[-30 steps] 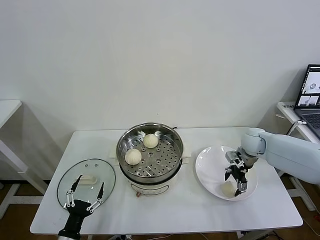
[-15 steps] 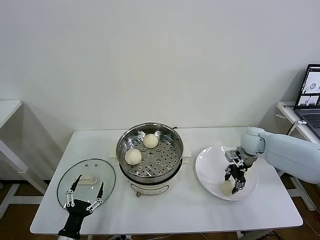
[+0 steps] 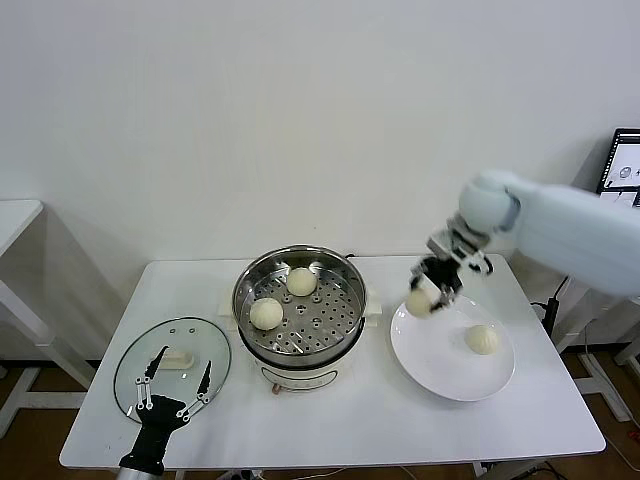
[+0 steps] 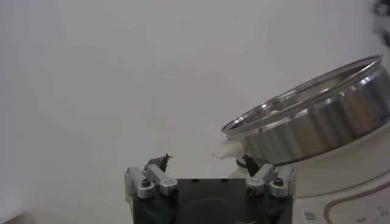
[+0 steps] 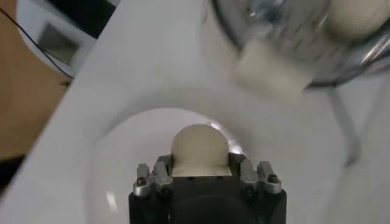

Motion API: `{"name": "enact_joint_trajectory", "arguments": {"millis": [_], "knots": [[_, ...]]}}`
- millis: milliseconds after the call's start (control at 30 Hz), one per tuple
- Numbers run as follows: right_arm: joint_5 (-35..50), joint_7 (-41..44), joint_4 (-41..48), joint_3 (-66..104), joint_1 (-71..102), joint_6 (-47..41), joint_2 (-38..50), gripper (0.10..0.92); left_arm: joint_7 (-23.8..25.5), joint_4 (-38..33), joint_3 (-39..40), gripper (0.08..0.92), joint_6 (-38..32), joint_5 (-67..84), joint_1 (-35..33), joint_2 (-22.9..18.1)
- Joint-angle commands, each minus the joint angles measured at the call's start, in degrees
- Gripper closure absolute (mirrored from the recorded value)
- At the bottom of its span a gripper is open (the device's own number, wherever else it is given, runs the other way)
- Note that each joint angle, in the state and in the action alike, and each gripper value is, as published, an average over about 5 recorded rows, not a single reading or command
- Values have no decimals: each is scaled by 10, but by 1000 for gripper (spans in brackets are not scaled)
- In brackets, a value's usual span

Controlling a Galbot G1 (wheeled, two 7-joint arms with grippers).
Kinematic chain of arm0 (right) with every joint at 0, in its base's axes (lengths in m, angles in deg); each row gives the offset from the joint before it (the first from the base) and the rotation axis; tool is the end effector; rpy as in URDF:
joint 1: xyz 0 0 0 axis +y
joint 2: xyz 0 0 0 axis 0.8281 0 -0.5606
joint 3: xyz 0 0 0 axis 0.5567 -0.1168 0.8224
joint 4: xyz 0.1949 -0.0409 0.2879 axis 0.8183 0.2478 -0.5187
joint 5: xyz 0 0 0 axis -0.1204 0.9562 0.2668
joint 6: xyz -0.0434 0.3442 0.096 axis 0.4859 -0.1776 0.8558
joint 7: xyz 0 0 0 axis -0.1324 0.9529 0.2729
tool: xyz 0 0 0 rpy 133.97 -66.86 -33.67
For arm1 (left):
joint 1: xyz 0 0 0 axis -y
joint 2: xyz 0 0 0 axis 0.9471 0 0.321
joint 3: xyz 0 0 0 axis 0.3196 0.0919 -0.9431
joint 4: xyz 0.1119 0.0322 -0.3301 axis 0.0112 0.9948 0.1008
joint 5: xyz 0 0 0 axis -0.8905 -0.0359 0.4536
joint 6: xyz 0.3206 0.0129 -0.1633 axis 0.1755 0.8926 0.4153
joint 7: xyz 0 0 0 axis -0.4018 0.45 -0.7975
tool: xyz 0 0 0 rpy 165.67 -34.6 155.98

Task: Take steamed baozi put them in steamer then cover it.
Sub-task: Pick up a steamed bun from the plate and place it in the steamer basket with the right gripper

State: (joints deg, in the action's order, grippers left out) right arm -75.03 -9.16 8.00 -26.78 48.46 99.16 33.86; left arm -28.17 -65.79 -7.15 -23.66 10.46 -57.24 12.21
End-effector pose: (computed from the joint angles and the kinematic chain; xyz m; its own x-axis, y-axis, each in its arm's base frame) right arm 0.5452 -0.0068 -0.0051 -0.1087 -0.2172 0.9701 -0.6660 -0.7085 -0.2333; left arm 0.1344 0.0944 -0.3723 -0.9812 0.1615 -0.1059 0.0987 0.8908 0.4436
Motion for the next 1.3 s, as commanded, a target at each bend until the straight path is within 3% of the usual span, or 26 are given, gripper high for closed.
{"name": "enact_joint_trajectory", "arguments": {"millis": [33,600,1300], "knots": [[-38,-23,-28,12,-75,166,-134,397,-1,-1,-1,177,-2,0,-1,1],[-210,-46,-29,5,48,315,-230,392,-1,-1,-3,177,-6,1,-2,4],[-245,-41,-6,10,101,333,-252,367,-2,1,-11,177,-10,1,-4,0]]}}
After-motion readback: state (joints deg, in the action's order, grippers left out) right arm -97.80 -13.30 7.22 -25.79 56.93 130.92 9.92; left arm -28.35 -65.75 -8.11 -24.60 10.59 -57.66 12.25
